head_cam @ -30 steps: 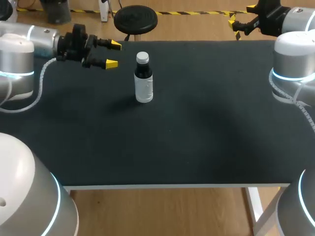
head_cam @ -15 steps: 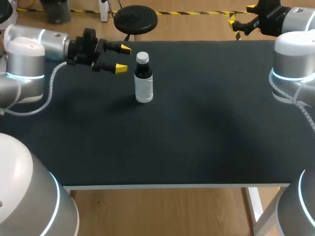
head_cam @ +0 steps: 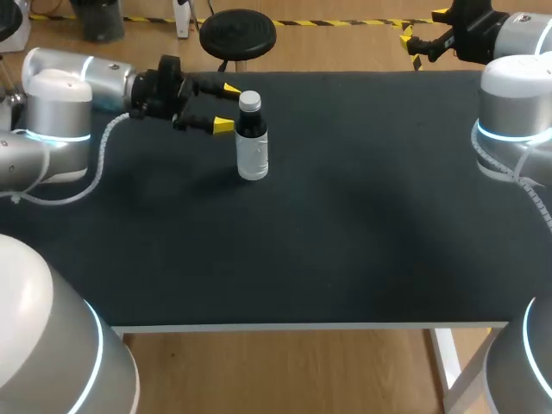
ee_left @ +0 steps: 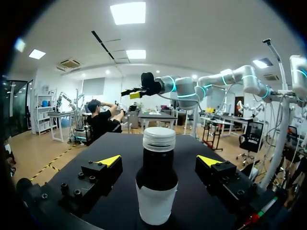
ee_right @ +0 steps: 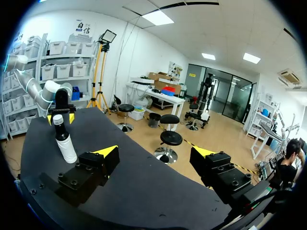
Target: Unscrew the bottle cap
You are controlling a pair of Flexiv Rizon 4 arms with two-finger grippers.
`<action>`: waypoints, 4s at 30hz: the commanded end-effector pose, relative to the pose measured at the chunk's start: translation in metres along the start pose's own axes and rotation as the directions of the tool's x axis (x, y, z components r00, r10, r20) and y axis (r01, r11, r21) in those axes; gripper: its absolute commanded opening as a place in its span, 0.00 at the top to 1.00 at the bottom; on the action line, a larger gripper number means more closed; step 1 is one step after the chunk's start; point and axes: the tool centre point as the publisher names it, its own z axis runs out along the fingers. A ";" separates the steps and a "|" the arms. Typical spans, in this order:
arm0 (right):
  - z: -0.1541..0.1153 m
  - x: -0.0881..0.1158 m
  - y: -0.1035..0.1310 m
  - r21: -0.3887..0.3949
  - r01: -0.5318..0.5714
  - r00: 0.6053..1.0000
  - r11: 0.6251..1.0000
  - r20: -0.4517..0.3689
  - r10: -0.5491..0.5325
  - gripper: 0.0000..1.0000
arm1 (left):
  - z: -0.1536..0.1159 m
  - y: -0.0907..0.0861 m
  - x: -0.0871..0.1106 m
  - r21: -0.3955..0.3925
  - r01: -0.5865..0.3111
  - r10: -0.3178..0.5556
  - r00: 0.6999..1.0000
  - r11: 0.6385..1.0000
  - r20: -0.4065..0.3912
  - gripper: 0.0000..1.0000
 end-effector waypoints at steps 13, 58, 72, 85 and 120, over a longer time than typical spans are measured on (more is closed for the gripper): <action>0.000 0.000 0.000 0.000 0.000 1.000 1.000 -0.001 0.000 0.00 | 0.025 0.006 -0.001 0.019 0.011 -0.010 0.999 1.000 -0.037 0.00; 0.000 0.000 0.000 0.000 0.000 1.000 1.000 -0.001 0.000 0.00 | 0.036 0.000 0.004 0.053 -0.001 0.004 0.998 0.999 -0.062 0.55; 0.000 0.000 0.000 0.000 0.000 1.000 1.000 -0.001 0.000 0.00 | 0.036 -0.003 -0.003 0.067 -0.017 0.021 0.998 0.998 -0.060 1.00; 0.000 0.000 0.000 0.000 0.000 1.000 1.000 -0.001 0.000 0.00 | 0.038 -0.007 -0.014 0.076 -0.054 0.058 0.997 0.996 -0.054 1.00; 0.000 0.000 0.000 0.000 0.000 1.000 1.000 -0.001 0.000 0.00 | 0.039 -0.002 -0.013 0.080 -0.024 0.027 0.999 0.997 -0.040 1.00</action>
